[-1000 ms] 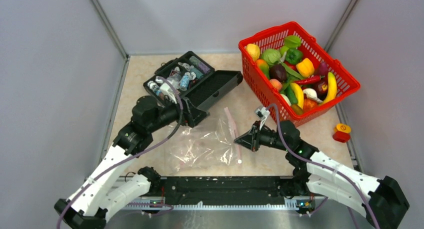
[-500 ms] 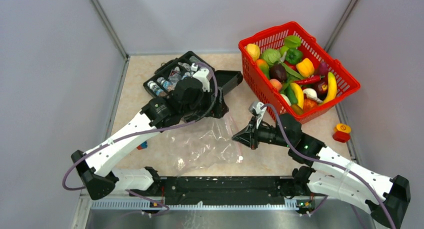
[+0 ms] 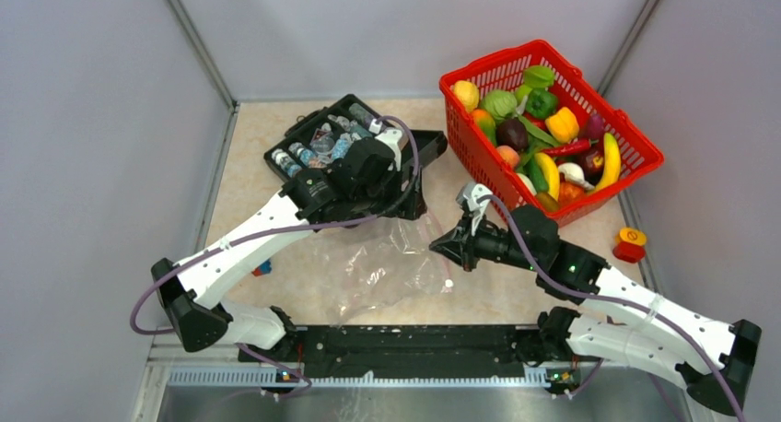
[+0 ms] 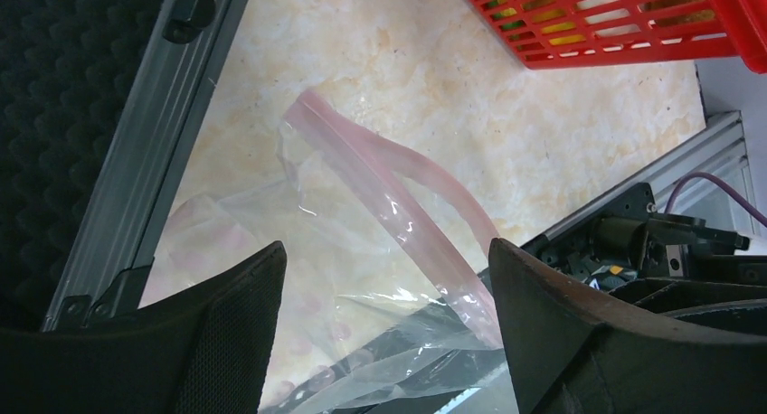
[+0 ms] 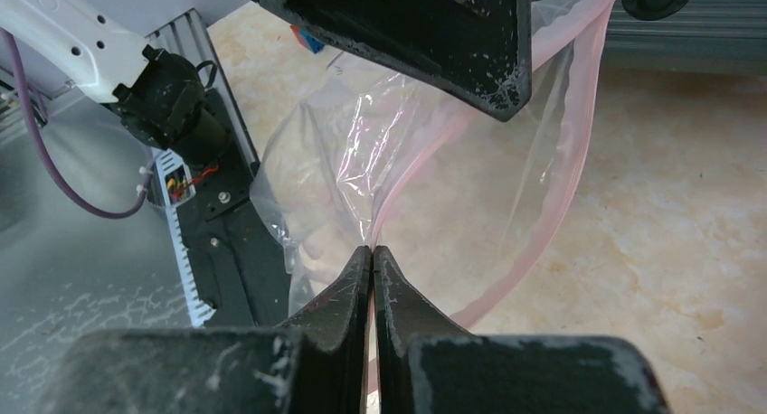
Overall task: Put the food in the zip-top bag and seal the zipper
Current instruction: Pick up the zipper food storage bag at the center of the board.
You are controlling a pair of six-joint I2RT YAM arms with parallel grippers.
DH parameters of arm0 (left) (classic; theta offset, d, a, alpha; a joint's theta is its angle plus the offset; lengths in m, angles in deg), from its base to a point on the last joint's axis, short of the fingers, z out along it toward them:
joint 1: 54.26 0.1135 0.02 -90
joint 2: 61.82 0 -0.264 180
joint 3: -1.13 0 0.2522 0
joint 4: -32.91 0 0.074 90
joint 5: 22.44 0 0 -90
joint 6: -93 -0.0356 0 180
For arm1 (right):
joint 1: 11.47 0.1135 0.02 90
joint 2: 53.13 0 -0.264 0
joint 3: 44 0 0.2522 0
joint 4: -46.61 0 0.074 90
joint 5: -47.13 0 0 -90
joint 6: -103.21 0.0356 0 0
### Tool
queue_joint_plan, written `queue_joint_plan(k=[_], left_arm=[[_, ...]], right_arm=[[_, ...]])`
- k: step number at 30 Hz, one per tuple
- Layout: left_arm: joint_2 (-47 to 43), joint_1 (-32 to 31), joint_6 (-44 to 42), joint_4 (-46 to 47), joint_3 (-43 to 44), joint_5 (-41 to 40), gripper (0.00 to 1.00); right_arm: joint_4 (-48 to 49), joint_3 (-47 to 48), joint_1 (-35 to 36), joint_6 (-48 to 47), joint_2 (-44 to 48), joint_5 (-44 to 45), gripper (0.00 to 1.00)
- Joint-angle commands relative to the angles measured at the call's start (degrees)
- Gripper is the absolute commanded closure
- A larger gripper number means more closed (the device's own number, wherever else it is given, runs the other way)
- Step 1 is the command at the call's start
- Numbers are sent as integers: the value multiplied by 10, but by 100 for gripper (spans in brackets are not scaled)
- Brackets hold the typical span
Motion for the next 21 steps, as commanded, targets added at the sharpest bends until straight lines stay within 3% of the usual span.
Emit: queue_joint_plan(k=[1, 11, 16, 21], left_arm=[[6, -2, 1, 16, 24, 53, 18], [36, -2, -30, -44, 71, 45, 24], [34, -2, -30, -64, 90, 46, 24], [56, -3, -28, -139, 137, 19, 25]], right_arm=[[10, 37, 7, -13, 7, -4, 100], [9, 51, 10, -4, -18, 2, 100], [15, 59, 26, 2, -29, 46, 100], [44, 50, 31, 11, -31, 64, 100]])
